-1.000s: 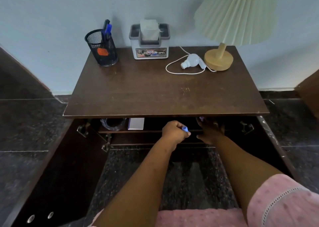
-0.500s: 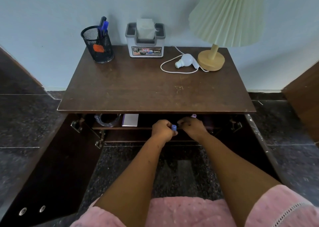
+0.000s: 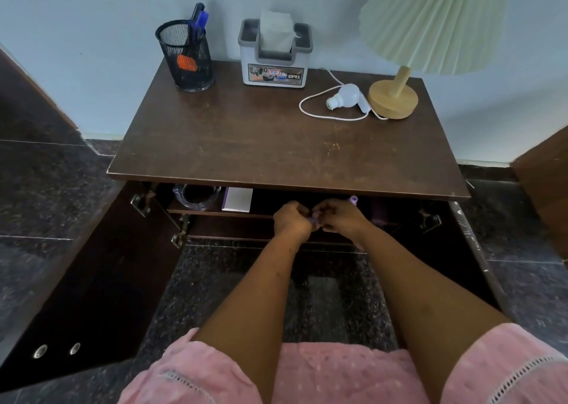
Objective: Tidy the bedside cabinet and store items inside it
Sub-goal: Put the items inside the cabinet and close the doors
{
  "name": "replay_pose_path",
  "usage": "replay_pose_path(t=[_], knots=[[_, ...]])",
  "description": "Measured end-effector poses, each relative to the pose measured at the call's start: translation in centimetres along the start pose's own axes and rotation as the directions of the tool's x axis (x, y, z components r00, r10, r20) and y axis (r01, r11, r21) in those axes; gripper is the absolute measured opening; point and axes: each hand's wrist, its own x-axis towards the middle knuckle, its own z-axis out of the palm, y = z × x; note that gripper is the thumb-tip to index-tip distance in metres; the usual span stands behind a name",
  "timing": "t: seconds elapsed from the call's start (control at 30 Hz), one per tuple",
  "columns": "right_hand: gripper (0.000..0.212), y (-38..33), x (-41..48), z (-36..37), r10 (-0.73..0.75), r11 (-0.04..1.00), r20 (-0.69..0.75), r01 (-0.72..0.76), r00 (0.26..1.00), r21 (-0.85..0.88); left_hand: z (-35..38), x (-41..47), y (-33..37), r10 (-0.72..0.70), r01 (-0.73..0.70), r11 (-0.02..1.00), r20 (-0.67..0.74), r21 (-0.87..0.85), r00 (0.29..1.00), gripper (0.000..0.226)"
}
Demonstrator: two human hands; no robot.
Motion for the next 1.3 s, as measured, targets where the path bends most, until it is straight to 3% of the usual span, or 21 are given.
replay_pose_path(t=[0.1, 0.17, 0.37, 0.47, 0.73, 0.87, 1.0, 1.3], knots=[[0.012, 1.4, 1.4, -0.8, -0.081, 0.958, -0.287, -0.005, 0.955, -0.286, 0.3, 0.0, 0.3, 0.007, -0.008, 1.0, 0.082, 0.006, 0.997, 0.044], [0.007, 1.8, 1.8, -1.3, -0.163, 0.906, -0.387, -0.017, 0.907, -0.422, 0.6, 0.1, 0.2, -0.01, 0.01, 1.0, 0.108, -0.003, 0.994, 0.045], [0.031, 2.8, 3.7, -1.8, -0.258, 0.77, -0.262, 0.034, 0.93, -0.637, 1.1, 0.7, -0.2, -0.015, 0.024, 0.996, 0.104, -0.083, 0.994, 0.039], [0.039, 2.8, 4.0, -1.0, -0.235, 0.681, -0.189, 0.023, 0.954, -0.731, 1.1, 1.2, -0.7, -0.032, 0.04, 0.996, 0.099, -0.084, 0.995, 0.039], [0.043, 2.6, 3.9, -0.2, -0.116, 0.644, -0.188, -0.07, 0.975, -0.761, 1.0, 1.7, -1.0, -0.077, 0.085, 0.993, 0.095, -0.081, 0.992, 0.036], [0.042, 3.1, 4.2, -0.6, -0.065, 0.688, -0.256, -0.143, 0.964, -0.712, 1.1, 1.6, -1.0, -0.083, 0.092, 0.993, 0.118, -0.068, 0.989, 0.034], [0.048, 4.1, 4.5, -1.2, -0.058, 0.734, -0.278, -0.148, 0.959, -0.663, 1.1, 1.5, -1.1, -0.084, 0.093, 0.994, 0.129, -0.064, 0.988, 0.031], [0.047, 4.6, 4.1, -2.0, -0.058, 0.702, -0.336, -0.201, 0.94, -0.684, 1.4, 1.5, -1.3, -0.101, 0.108, 0.993, 0.149, -0.04, 0.984, 0.03]])
